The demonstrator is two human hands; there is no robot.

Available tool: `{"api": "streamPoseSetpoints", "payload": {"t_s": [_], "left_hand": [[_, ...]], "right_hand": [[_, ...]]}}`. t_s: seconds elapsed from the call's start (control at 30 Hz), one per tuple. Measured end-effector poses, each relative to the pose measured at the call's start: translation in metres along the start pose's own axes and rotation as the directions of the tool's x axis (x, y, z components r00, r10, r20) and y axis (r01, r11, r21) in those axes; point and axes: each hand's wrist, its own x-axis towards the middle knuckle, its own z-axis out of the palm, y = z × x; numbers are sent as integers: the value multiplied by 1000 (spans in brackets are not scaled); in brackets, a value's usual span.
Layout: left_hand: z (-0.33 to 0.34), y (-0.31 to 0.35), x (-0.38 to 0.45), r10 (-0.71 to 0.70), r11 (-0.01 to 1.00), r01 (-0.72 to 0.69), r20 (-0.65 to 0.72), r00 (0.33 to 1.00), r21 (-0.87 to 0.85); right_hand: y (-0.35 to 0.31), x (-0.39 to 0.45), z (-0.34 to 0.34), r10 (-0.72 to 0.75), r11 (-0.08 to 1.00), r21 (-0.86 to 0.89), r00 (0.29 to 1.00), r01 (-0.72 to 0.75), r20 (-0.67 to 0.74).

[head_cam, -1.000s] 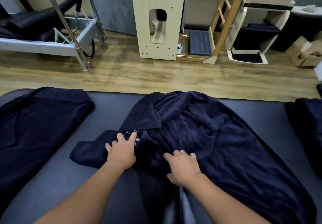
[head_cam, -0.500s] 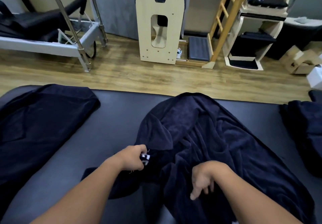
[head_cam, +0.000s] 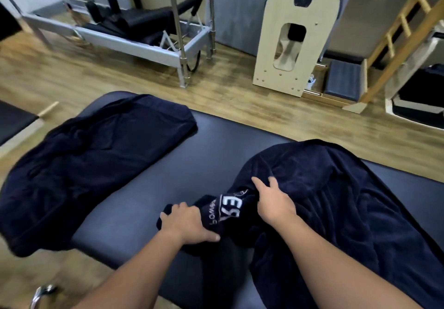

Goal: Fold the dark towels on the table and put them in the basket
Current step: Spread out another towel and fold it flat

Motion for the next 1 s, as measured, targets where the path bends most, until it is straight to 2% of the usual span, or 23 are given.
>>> {"api": "streamPoseSetpoints", "payload": {"t_s": [0.03,0.1,0.13,0.2,0.27,0.33,0.47,0.53,0.6,0.67,0.73,0.77,0.8,0.83,0.87,0.9,0.93,0.97,1.0], "left_hand": [[11,-9,5,45,999,-45,-1,999,-11],[21,-23,10,161,952,-170,-54,985,-253],[20,-29,11,163,880,-186,-89,983,-436],[6,-33,7,152,674,-161,-78,985,-721],[-11,-48,4,136,527,-137,-76,988,-838],[-29,-73,3,110,499,-104,-56,992,-860],[-79,-157,4,33,664,-55,-43,999,-746],[-114,-199,-2,-22,733,-47,-92,996,-679],[-147,-242,-9,-38,815,-68,-169,985,-575],[-174,-279,-16,-82,888,-47,-259,962,-458],[-193,-316,-22,-149,914,4,-326,933,-407],[-198,-334,-24,-173,922,34,-331,928,-386],[-201,-350,-24,-178,936,59,-323,929,-346],[-200,-362,-22,-179,950,83,-307,935,-300],[-197,-377,-19,-200,954,111,-312,929,-280],[-193,-393,-18,-255,942,154,-339,906,-298],[-187,-400,-16,-315,922,183,-388,866,-341],[-179,-403,-13,-380,899,201,-465,799,-390],[-171,-406,-12,-442,875,207,-551,708,-437]], "right_hand": [[0,2,1,11,1000,-6,1000,-11,22],[0,5,1,16,1000,-6,1000,-16,1],[-2,8,0,13,1000,2,999,-13,-32],[-13,14,-7,-18,1000,13,994,19,-108],[-35,22,-20,-48,998,30,983,54,-177],[-61,30,-39,-77,995,43,972,89,-223],[-129,47,-76,-163,985,4,945,171,-282],[-168,58,-91,-222,973,15,946,232,-237],[-212,70,-108,-287,955,48,952,293,-109],[-248,80,-126,-362,924,180,923,336,134],[-283,88,-141,-400,891,364,848,272,347],[-299,93,-144,-400,879,412,843,241,360],[-317,98,-147,-383,867,443,873,227,302],[-332,105,-149,-343,860,448,926,243,157],[-349,113,-149,-282,867,413,958,280,-58],[-370,121,-148,-220,872,365,928,325,-301],[-382,124,-149,-168,862,344,849,374,-501],[-390,125,-150,-161,833,333,771,441,-617],[-401,129,-150,-192,795,324,719,513,-668]]}}
